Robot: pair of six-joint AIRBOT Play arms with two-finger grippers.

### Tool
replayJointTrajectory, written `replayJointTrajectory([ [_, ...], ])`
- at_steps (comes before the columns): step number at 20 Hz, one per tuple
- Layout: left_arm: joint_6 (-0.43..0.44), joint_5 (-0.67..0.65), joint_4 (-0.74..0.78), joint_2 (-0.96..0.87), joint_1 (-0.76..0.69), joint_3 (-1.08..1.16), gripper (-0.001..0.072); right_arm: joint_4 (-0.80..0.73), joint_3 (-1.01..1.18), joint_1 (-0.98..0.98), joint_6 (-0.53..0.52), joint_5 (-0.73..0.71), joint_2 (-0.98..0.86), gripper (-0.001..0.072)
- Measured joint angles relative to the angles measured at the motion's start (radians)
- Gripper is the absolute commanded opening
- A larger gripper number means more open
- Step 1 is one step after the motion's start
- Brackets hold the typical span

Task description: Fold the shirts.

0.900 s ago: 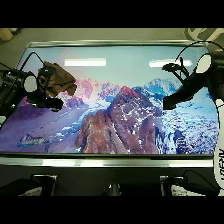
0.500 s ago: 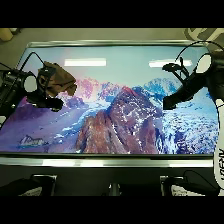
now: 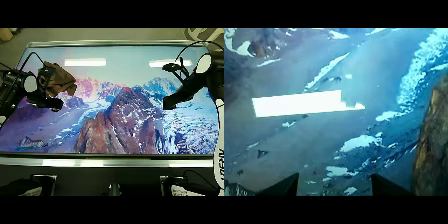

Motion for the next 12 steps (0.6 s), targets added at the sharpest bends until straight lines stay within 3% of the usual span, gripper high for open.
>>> replayJointTrajectory([
  [8, -0.019, 0.153, -0.003, -0.047, 0.0, -0.002, 0.0564, 0.0, 0.0, 0.0, 0.0, -0.121, 0.0, 0.0674],
  [12, -0.128, 0.24, -0.012, -0.109, -0.008, 0.0, 0.0568, 0.0, 0.0, 0.0, 0.0, -0.252, 0.0, 0.0673],
])
